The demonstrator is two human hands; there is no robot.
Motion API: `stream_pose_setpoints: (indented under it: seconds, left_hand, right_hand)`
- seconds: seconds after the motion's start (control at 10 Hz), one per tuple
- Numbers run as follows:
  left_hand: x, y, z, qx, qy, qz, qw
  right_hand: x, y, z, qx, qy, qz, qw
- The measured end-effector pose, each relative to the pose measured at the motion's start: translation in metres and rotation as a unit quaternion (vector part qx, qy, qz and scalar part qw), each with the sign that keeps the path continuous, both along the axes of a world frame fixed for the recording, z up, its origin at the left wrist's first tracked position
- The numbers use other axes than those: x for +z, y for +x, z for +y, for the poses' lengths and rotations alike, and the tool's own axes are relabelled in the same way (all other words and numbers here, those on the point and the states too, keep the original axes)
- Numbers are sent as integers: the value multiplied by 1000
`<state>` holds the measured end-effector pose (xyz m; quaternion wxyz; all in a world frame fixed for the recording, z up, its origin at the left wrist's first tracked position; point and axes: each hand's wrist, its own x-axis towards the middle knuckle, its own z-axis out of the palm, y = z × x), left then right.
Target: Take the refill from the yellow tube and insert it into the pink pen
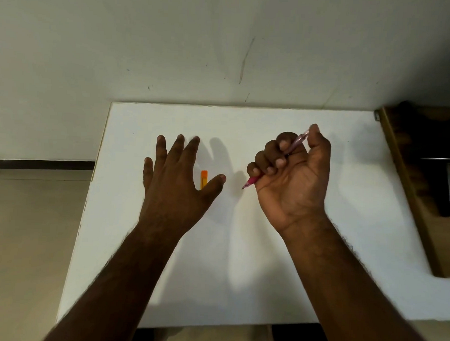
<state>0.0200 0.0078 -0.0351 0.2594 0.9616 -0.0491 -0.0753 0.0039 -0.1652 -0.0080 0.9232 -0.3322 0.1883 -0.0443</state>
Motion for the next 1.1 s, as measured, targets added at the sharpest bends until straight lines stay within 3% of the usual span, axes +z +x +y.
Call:
stream_pose_setpoints:
  seconds: [1.1]
  left_hand:
    - [-3,-1,-1,-2,7,-6,1000]
  right_hand:
    - [-4,-6,-6,1,97,-1,995]
